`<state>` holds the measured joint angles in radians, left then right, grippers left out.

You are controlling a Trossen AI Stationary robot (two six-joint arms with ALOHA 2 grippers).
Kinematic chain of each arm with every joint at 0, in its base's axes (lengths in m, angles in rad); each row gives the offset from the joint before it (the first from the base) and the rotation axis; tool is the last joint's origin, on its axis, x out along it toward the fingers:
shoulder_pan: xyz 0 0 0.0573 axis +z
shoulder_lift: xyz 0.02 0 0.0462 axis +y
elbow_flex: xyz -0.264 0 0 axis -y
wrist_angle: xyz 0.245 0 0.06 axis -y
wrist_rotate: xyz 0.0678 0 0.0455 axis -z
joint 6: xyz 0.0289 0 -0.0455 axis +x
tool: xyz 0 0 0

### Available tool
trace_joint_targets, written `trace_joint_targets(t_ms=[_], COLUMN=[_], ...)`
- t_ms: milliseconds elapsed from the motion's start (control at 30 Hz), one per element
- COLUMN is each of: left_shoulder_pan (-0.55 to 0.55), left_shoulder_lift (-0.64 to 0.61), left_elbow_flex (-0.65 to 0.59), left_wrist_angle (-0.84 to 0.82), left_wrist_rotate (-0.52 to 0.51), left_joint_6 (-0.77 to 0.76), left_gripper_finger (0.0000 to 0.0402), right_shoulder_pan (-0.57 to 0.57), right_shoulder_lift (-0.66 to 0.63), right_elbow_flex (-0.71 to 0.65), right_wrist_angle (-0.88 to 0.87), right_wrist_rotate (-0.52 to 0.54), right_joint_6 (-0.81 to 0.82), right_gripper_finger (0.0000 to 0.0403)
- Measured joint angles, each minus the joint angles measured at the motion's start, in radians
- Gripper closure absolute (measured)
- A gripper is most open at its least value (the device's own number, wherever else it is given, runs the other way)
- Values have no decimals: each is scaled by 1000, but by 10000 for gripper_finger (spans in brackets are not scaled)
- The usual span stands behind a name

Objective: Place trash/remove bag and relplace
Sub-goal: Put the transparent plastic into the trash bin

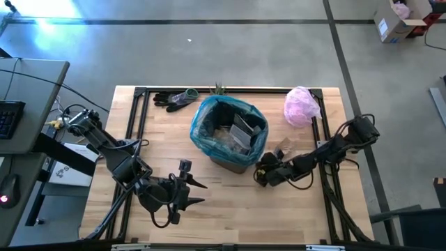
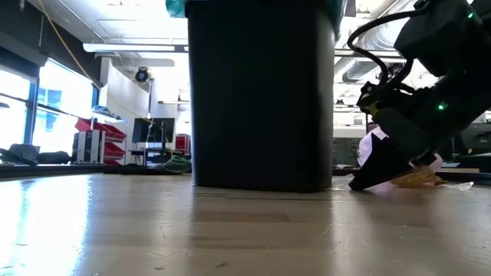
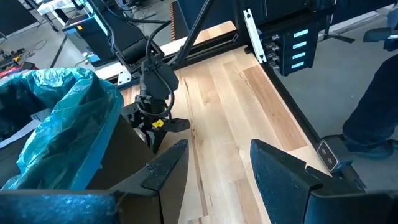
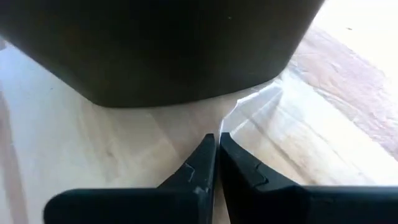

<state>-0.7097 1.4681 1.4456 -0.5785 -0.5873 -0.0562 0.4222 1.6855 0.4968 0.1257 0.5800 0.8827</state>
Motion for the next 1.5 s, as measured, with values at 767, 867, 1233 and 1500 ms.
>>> trace_joint_targets(t_ms=[767, 867, 1233, 1500], left_shoulder_pan=[-18, -18, -45, -69], left_shoulder_lift=[0, 0, -15, -48], left_elbow_flex=[0, 0, 0, 1], left_wrist_angle=[-1, 0, 99, 107], left_wrist_rotate=[-31, -32, -101, -178], left_joint_6=[-3, -3, 74, 72], left_gripper_finger=[243, 243, 243, 243], right_shoulder_pan=[352, 386, 475, 483], right_shoulder_lift=[-29, -29, -31, -32], right_elbow_flex=[430, 525, 865, 1067], right_wrist_angle=[-577, -686, -888, -892], right_wrist_rotate=[-174, -172, 8, 140], right_joint_6=[62, 60, -42, -275], right_gripper_finger=[403, 403, 403, 403])
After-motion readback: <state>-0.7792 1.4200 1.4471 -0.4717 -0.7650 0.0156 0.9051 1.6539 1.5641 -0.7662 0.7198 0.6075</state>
